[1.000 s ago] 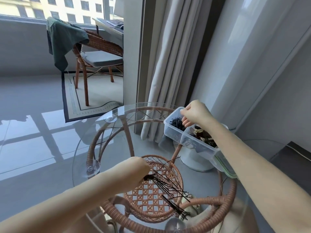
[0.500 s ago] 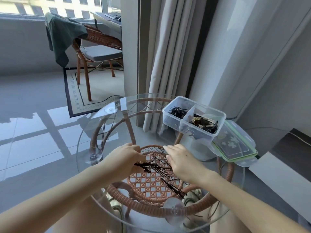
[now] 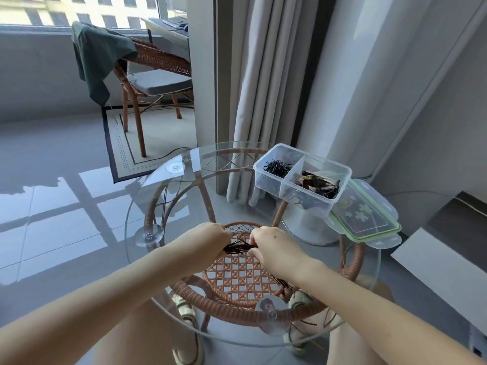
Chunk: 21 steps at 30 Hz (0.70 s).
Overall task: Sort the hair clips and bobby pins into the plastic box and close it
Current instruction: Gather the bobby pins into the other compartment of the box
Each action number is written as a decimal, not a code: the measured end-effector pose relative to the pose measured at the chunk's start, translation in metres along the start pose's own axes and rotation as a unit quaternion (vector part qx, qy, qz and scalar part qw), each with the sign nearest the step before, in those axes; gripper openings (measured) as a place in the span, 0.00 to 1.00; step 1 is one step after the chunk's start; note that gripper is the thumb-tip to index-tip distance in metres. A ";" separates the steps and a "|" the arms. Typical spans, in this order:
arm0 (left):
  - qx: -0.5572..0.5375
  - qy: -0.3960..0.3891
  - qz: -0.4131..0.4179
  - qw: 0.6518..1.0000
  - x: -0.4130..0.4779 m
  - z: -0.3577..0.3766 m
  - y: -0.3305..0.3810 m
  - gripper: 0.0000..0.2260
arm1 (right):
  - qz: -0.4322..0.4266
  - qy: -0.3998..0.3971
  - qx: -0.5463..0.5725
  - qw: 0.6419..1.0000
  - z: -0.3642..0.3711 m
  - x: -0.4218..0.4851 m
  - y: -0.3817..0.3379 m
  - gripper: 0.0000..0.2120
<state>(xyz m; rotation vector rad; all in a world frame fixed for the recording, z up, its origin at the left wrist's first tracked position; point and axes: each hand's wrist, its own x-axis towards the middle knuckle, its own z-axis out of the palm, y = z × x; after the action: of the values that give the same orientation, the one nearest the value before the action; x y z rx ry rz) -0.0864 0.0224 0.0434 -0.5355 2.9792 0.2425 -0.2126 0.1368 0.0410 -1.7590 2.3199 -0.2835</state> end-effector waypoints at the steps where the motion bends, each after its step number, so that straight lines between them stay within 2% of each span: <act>1: -0.001 -0.005 -0.005 1.000 0.001 -0.001 -0.001 0.07 | -0.007 -0.007 -0.004 1.000 -0.001 0.002 0.000 0.09; 4: -0.030 -0.006 -0.026 0.999 0.004 -0.009 -0.007 0.08 | -0.001 -0.023 0.031 0.999 -0.008 0.008 0.004 0.08; 8: -0.093 0.034 -0.049 0.994 0.004 -0.012 -0.016 0.07 | 0.032 -0.012 0.089 0.995 -0.016 0.015 0.015 0.10; 13: -0.174 0.064 -0.082 0.979 0.006 -0.011 -0.023 0.06 | 0.063 -0.007 0.161 0.985 -0.033 0.020 0.029 0.07; 16: -0.233 0.083 -0.125 0.961 0.007 -0.011 -0.029 0.04 | 0.094 0.013 0.260 0.961 -0.049 0.023 0.035 0.05; 18: -0.274 0.086 -0.152 0.946 0.009 -0.010 -0.032 0.02 | 0.120 0.031 0.334 0.934 -0.064 0.031 0.041 0.07; 21: -0.343 0.087 -0.185 0.917 0.012 -0.012 -0.035 0.02 | 0.191 0.101 0.400 0.890 -0.090 0.059 0.052 0.08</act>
<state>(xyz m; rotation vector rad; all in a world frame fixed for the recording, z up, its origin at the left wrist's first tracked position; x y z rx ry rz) -0.0860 -0.0159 0.0486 -1.2205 2.7975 1.2760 -0.3020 0.0955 0.1088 -0.8831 2.1211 -1.1859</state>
